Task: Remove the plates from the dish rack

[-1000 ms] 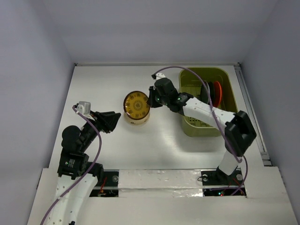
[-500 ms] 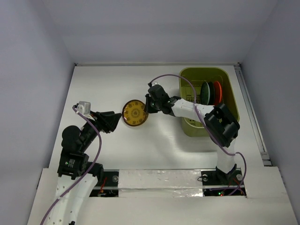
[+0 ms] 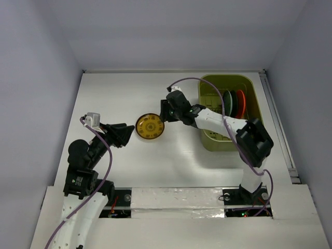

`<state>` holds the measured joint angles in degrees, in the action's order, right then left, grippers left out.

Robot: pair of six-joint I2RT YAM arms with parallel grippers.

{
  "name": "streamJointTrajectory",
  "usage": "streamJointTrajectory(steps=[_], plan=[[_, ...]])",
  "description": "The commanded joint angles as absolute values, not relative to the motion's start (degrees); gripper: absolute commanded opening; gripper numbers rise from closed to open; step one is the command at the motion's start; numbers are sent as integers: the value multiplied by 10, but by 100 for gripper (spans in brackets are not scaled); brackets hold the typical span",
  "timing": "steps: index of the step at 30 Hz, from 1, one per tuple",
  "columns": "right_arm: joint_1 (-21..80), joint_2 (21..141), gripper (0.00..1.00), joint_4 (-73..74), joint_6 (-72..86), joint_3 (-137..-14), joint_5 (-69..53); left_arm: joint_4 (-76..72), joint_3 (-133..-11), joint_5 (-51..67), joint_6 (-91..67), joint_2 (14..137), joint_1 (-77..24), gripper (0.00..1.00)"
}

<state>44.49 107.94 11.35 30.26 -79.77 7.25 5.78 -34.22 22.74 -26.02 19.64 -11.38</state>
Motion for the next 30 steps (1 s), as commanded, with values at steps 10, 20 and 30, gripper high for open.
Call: streamJointTrajectory(steps=[10, 20, 30], plan=[[401, 810, 0, 260, 210, -777, 379, 28, -337, 239, -260, 186, -110, 34], [242, 770, 28, 310, 171, -707, 410, 30, -338, 238, -259, 185, -115, 29], [200, 846, 34, 318, 149, -730, 397, 30, -338, 236, -260, 183, -115, 37]])
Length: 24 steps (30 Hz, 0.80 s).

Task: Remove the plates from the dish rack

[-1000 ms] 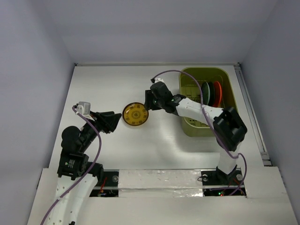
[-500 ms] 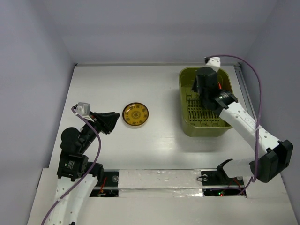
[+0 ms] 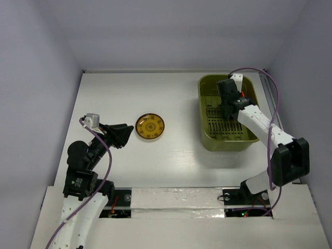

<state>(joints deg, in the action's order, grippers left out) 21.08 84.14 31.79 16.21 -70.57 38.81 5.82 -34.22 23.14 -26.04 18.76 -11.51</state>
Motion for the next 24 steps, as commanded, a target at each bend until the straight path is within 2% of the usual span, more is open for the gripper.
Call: streamJointTrajectory(steps=[1, 10, 16, 18, 20, 24], plan=[[200, 856, 34, 317, 149, -731, 396, 30, -338, 236, -259, 183, -115, 37], [189, 904, 30, 316, 135, -759, 400, 31, -338, 236, -259, 181, -115, 38], [189, 933, 18, 328, 127, -787, 412, 31, -338, 236, -258, 180, -120, 38], [189, 936, 8, 334, 127, -795, 419, 31, -339, 235, -258, 180, -120, 38], [189, 933, 3, 345, 127, -800, 430, 31, -339, 236, -259, 180, -120, 38], [194, 916, 0, 366, 119, -814, 457, 30, -338, 236, -258, 179, -120, 38]])
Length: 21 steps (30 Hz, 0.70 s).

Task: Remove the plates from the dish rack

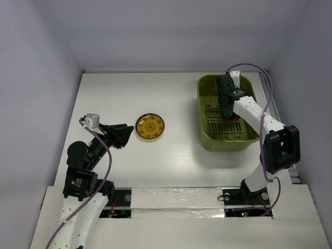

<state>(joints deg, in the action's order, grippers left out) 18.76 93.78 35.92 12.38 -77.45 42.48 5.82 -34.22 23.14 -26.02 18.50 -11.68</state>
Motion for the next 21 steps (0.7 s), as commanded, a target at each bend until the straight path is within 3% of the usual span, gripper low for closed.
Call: streamJointTrajectory(steps=[1, 12, 21], plan=[[194, 907, 0, 375, 117, -825, 465, 30, -338, 236, -259, 179, -120, 38], [241, 834, 0, 425, 95, -898, 483, 29, -337, 235, -260, 180, -120, 38], [327, 737, 0, 322, 140, -875, 299, 30, -338, 235, -260, 182, -120, 38]])
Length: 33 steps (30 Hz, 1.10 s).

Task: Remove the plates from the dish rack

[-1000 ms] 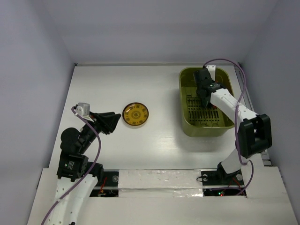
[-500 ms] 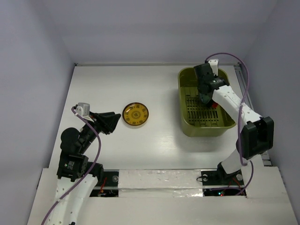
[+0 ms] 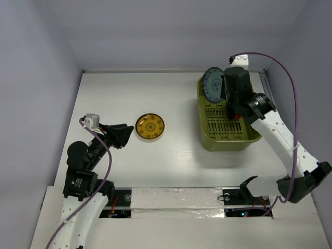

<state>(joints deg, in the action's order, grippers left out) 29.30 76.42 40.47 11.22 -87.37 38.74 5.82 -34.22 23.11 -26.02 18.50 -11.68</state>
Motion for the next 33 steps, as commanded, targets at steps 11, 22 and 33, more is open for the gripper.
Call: streamJointTrajectory(steps=[11, 22, 33], plan=[[409, 816, 0, 87, 250, -779, 41, 31, -339, 233, -258, 188, -115, 38], [431, 939, 0, 9, 303, -746, 11, 31, -339, 234, -259, 195, -115, 38], [431, 997, 0, -2, 316, -751, 13, 31, -339, 232, -258, 193, -110, 39]])
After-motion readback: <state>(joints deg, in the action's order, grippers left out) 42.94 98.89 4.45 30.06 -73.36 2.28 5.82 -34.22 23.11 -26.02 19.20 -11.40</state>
